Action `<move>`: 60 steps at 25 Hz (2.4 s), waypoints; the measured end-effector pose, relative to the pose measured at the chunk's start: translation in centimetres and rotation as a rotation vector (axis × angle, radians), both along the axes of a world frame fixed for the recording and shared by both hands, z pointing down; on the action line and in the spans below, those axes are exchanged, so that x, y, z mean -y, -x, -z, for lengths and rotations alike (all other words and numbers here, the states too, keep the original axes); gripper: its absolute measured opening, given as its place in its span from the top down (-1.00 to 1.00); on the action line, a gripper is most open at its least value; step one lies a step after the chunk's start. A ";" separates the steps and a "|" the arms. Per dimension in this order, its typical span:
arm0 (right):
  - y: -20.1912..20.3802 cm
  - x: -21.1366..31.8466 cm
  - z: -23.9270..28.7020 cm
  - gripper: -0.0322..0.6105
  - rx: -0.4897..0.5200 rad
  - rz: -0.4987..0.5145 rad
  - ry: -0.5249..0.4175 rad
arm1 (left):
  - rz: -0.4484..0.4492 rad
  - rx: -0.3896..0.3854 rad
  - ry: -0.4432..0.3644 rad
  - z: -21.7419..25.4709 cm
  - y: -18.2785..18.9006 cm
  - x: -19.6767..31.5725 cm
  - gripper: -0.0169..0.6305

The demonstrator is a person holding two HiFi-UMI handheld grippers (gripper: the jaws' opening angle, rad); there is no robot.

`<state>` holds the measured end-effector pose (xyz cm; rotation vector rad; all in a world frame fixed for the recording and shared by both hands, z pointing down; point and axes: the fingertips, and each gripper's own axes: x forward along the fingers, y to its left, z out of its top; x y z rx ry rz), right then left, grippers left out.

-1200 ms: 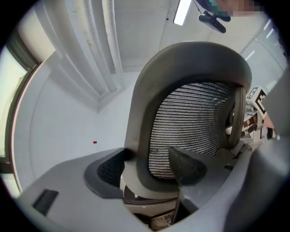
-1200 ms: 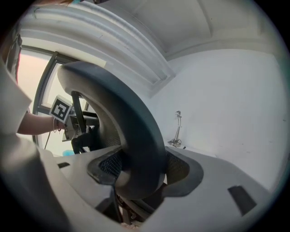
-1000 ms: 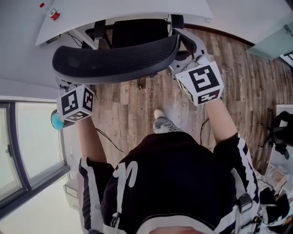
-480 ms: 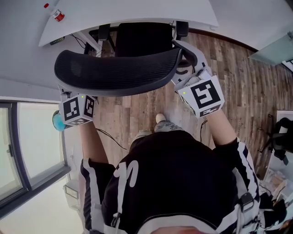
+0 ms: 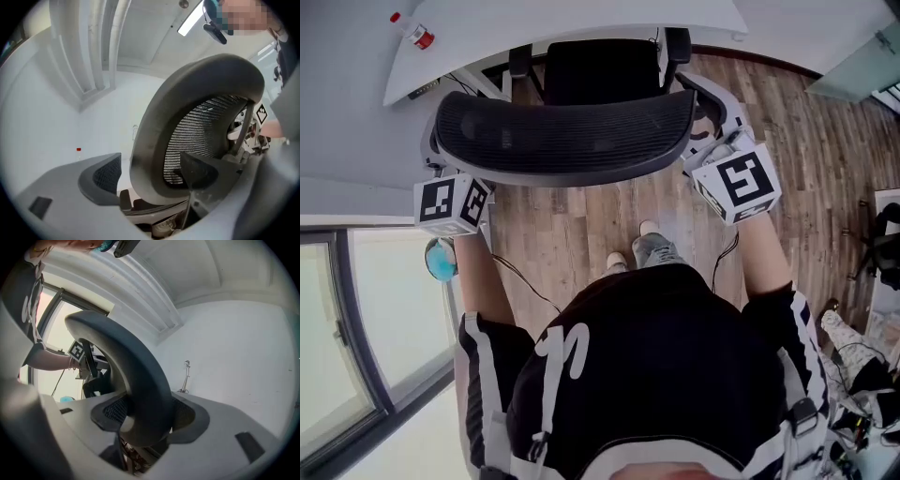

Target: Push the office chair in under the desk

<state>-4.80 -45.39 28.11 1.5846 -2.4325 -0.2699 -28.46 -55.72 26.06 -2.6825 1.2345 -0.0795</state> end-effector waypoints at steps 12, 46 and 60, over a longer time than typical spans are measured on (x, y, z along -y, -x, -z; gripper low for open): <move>-0.4 -0.1 -0.1 0.11 0.011 0.017 0.028 | -0.310 0.156 -0.110 0.7 -2.5 -0.4 -0.17; -11.7 -3.0 -0.3 0.11 0.049 0.279 0.063 | -0.119 0.189 0.013 0.1 -11.6 -9.5 -0.03; -11.3 -1.6 0.0 0.12 0.057 0.343 0.064 | -0.040 0.155 0.054 0.0 -11.8 -8.3 -0.04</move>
